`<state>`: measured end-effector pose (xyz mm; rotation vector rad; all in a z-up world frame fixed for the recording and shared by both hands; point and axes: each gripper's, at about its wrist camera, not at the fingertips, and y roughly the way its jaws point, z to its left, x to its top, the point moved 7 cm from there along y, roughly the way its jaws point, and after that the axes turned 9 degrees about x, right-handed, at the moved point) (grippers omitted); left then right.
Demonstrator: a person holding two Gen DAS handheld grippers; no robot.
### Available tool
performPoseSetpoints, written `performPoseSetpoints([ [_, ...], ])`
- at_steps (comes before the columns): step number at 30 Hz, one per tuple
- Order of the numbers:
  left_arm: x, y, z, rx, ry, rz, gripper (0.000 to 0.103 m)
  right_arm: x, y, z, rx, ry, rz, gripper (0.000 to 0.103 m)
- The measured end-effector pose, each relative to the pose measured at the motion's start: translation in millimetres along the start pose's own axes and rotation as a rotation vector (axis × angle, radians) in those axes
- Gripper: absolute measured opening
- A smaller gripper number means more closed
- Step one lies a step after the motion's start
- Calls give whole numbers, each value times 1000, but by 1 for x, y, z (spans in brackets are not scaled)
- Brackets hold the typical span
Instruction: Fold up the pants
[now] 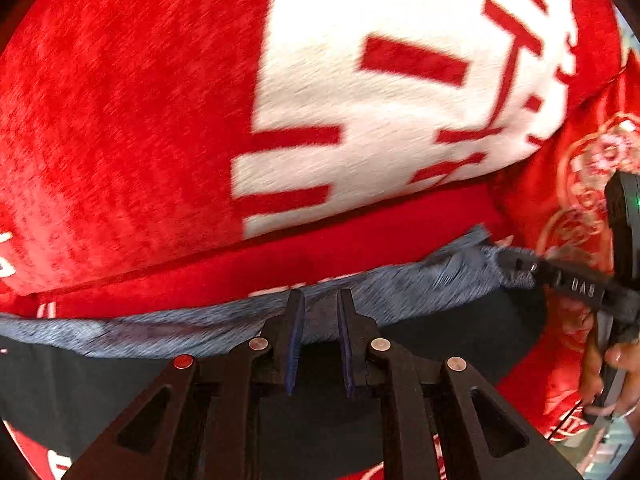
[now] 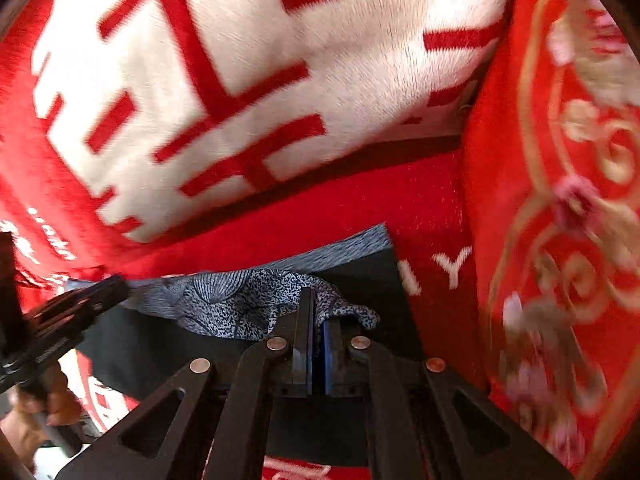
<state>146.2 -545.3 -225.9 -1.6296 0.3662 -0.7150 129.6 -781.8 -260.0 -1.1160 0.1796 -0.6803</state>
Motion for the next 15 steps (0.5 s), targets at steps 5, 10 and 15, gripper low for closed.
performPoseSetpoints([
  [5,-17,-4,15,100,28,-46,78,3,-2,7,-5,-41,6,32],
  [10,-51,19,14,188,108,31,78,5,-44,25,6,-96,-84,86],
  [15,-71,39,24,230,95,79,78,-32,-67,22,-1,-43,-100,84],
])
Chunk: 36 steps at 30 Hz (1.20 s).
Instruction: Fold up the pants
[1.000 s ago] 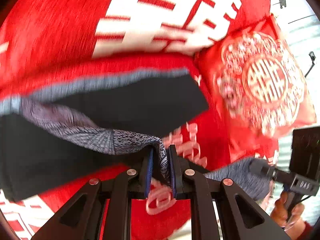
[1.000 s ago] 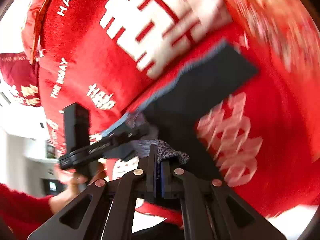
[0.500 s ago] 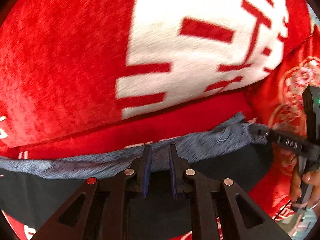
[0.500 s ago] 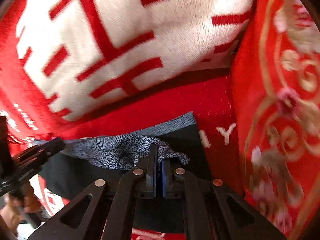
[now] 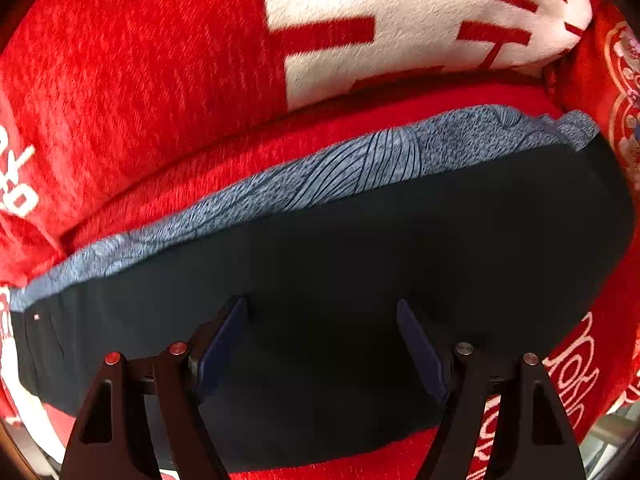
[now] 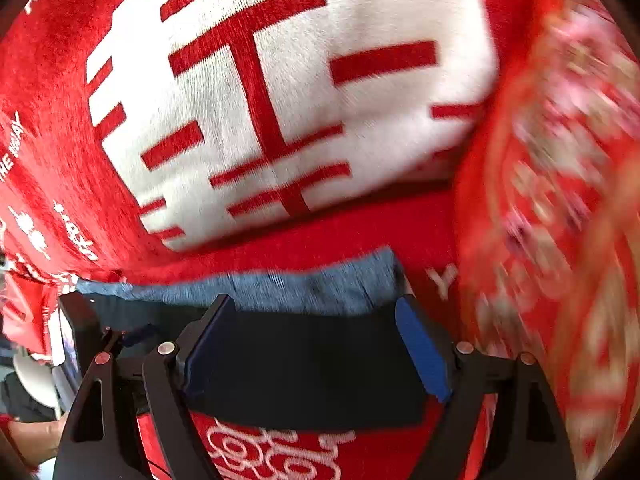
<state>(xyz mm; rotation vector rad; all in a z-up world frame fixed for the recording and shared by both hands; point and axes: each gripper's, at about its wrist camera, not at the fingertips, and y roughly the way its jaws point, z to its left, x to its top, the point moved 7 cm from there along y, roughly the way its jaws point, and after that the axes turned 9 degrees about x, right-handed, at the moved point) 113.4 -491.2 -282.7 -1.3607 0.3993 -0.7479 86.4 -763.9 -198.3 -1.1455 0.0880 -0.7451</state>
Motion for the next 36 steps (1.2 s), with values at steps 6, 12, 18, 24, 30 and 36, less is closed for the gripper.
performPoseSetpoints([
  [6,4,2,6,16,-2,-6,78,-32,12,-29,-97,99,30,73],
  [12,10,6,7,32,-13,-10,80,-2,45,-47,-143,115,67,22],
  [18,37,11,31,62,-44,-14,80,11,44,-59,-245,134,72,33],
  [24,48,10,93,135,-163,-41,80,-2,4,-17,-184,47,-8,51],
  [30,19,33,160,243,-235,50,80,-42,53,17,-144,-18,106,57],
  [36,-14,39,222,282,-326,97,80,-57,72,17,-114,-63,125,75],
])
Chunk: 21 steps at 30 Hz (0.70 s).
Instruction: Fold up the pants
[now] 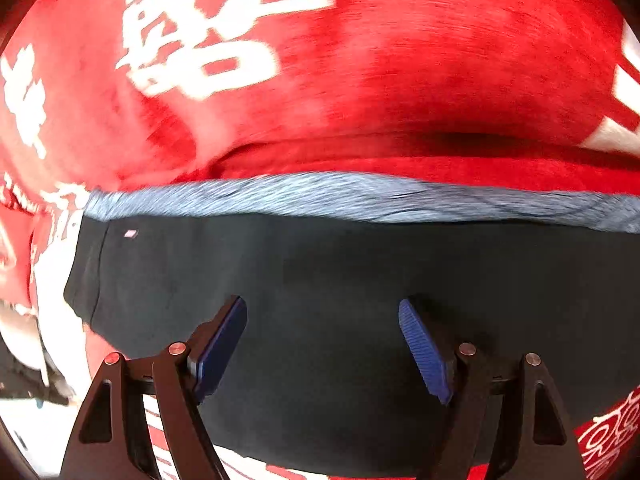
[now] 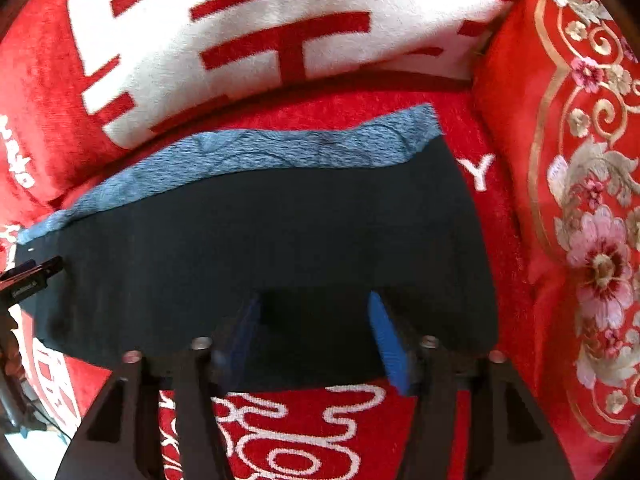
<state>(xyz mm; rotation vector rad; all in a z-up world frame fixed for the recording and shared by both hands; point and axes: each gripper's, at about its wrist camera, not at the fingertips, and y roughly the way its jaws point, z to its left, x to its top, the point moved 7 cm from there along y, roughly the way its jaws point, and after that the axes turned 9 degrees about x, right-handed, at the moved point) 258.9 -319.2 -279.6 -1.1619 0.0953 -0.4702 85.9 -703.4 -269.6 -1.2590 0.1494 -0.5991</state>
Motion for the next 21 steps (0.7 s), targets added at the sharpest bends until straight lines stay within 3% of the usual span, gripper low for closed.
performPoseSetpoints([
  [7,-36,18,63,-33,-88,45,80,-3,20,26,57,-79,50,100],
  [12,-50,20,105,-22,-86,31,80,1,14,50,65,-18,56,101],
  [16,-47,35,161,-11,-89,7,80,-8,-6,129,280,-22,34,101],
  [18,-50,47,186,-8,-85,13,80,-22,-1,187,454,-9,57,100],
  [19,-53,49,180,-6,-78,15,80,-31,7,221,554,12,88,99],
  [20,-54,56,188,-2,-67,16,80,-42,17,246,616,33,116,96],
  [21,-56,62,194,-1,-57,18,80,-53,31,272,680,65,154,85],
])
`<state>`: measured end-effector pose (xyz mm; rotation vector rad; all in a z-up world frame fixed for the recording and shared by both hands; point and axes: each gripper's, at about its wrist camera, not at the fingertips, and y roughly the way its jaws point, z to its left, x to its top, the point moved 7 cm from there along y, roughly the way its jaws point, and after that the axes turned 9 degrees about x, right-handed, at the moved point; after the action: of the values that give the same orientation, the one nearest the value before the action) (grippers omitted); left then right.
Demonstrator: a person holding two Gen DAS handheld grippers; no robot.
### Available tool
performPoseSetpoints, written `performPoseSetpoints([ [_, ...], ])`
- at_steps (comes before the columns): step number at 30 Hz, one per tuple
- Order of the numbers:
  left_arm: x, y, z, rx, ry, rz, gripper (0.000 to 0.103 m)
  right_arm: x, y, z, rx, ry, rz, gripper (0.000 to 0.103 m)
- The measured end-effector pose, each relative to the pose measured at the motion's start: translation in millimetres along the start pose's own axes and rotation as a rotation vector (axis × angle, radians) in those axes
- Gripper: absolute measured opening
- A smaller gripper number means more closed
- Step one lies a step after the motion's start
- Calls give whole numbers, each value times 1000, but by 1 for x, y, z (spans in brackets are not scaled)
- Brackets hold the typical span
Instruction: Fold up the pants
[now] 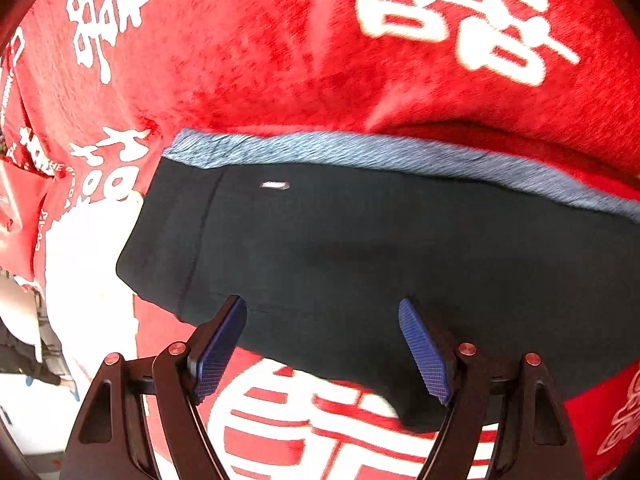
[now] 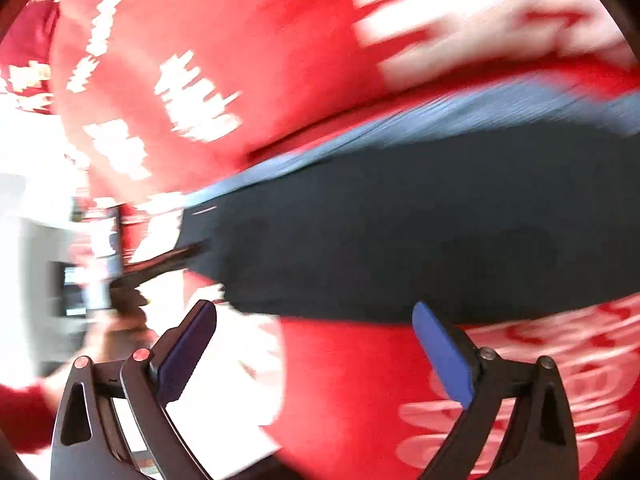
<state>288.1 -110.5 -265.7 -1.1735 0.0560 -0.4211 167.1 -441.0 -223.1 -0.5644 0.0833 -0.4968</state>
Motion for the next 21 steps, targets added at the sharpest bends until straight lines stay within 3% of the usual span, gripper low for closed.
performPoseSetpoints([
  [1,-3,6,6,-8,10,3,80,-4,23,3,39,32,23,78],
  [3,-5,17,9,-31,23,5,80,-7,63,3,102,100,58,47],
  [6,-11,32,19,-70,48,6,80,-21,112,1,158,205,64,44],
  [8,-8,39,12,-95,68,5,80,-23,125,-5,144,241,51,44],
  [14,-2,39,-2,-178,111,-43,80,-10,108,-10,105,262,-83,44],
  [19,1,33,-38,-217,163,-70,80,0,110,-29,92,371,-121,42],
  [20,1,38,-42,-213,173,-67,80,3,110,-31,83,391,-133,34],
  [21,2,41,-46,-211,183,-60,80,4,107,-30,44,379,-141,12],
])
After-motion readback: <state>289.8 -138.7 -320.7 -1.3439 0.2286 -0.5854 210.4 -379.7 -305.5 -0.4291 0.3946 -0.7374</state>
